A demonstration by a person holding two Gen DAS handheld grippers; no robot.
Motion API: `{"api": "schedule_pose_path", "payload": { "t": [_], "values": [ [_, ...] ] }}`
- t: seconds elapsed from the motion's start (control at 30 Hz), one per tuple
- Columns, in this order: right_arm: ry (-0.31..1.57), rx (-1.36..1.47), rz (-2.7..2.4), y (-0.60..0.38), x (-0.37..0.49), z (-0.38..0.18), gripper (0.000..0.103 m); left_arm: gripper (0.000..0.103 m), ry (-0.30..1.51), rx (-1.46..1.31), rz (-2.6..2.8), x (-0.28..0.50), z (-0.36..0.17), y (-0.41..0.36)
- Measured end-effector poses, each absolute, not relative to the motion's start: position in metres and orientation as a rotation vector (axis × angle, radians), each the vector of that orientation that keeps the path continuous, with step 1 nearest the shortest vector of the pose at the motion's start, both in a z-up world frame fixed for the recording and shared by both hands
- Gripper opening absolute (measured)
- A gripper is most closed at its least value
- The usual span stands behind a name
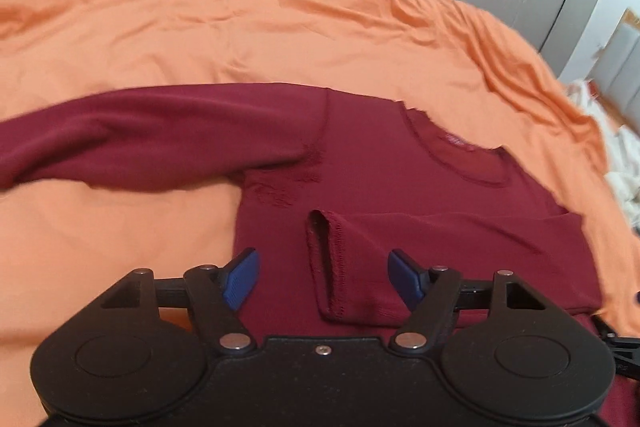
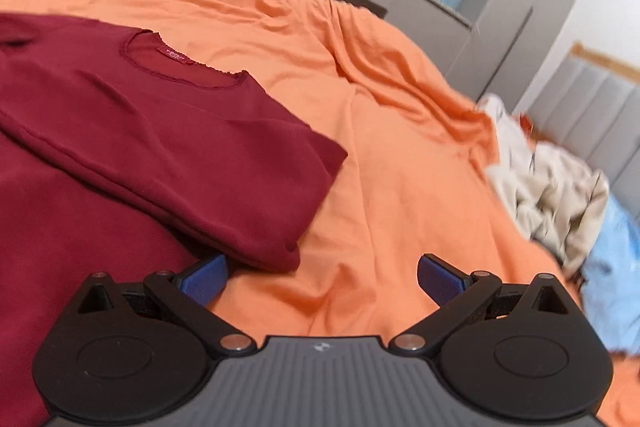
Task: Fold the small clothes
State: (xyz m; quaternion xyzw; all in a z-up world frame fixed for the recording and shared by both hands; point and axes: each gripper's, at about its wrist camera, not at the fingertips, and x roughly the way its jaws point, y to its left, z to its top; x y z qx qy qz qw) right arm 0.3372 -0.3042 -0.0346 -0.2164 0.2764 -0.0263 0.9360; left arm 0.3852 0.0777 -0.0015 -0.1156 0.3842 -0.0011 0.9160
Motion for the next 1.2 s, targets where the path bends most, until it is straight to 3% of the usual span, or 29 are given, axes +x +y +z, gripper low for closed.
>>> {"api": "schedule_pose_path", "payload": {
  "t": [0.07,0.13,0.17,0.23,0.37,0.4,0.53,0.77,0.87,1.0,1.03,1.2],
  "values": [
    [0.553,-0.451,-0.03,-0.303,0.338,-0.035,0.096,0.073,0.823,-0.213,0.036,0.391,-0.007,0.073],
    [0.551,-0.458,0.009,-0.301,0.337,-0.037,0.076,0.073,0.851,-0.202,0.052,0.395,-0.014,0.071],
    [0.548,-0.466,0.023,-0.299,0.336,-0.037,0.07,0.073,0.865,-0.19,0.055,0.396,-0.017,0.07],
    [0.548,-0.48,0.048,-0.295,0.335,-0.039,0.048,0.074,0.882,-0.169,0.053,0.398,-0.022,0.069],
    [0.569,-0.491,0.032,-0.291,0.336,-0.039,0.023,0.076,0.885,-0.153,0.049,0.397,-0.025,0.067],
    [0.587,-0.474,0.017,-0.292,0.337,-0.038,0.009,0.076,0.886,-0.149,0.048,0.398,-0.025,0.067],
    [0.631,-0.293,0.021,-0.311,0.339,-0.026,0.008,0.077,0.884,-0.146,0.044,0.396,-0.025,0.066],
    [0.711,-0.237,0.051,-0.319,0.344,-0.032,0.008,0.077,0.882,-0.149,0.038,0.396,-0.026,0.067],
    [0.712,-0.194,0.068,-0.324,0.34,-0.027,0.013,0.079,0.88,-0.152,0.031,0.395,-0.025,0.067],
    [0.696,-0.18,0.084,-0.327,0.333,-0.019,0.05,0.085,0.858,-0.207,-0.008,0.392,-0.021,0.073],
    [0.688,-0.182,0.085,-0.327,0.332,-0.016,0.054,0.089,0.847,-0.237,-0.023,0.391,-0.018,0.077],
    [0.632,-0.213,0.09,-0.324,0.325,-0.005,0.093,0.102,0.764,-0.352,-0.019,0.379,0.002,0.099]
  ]
}}
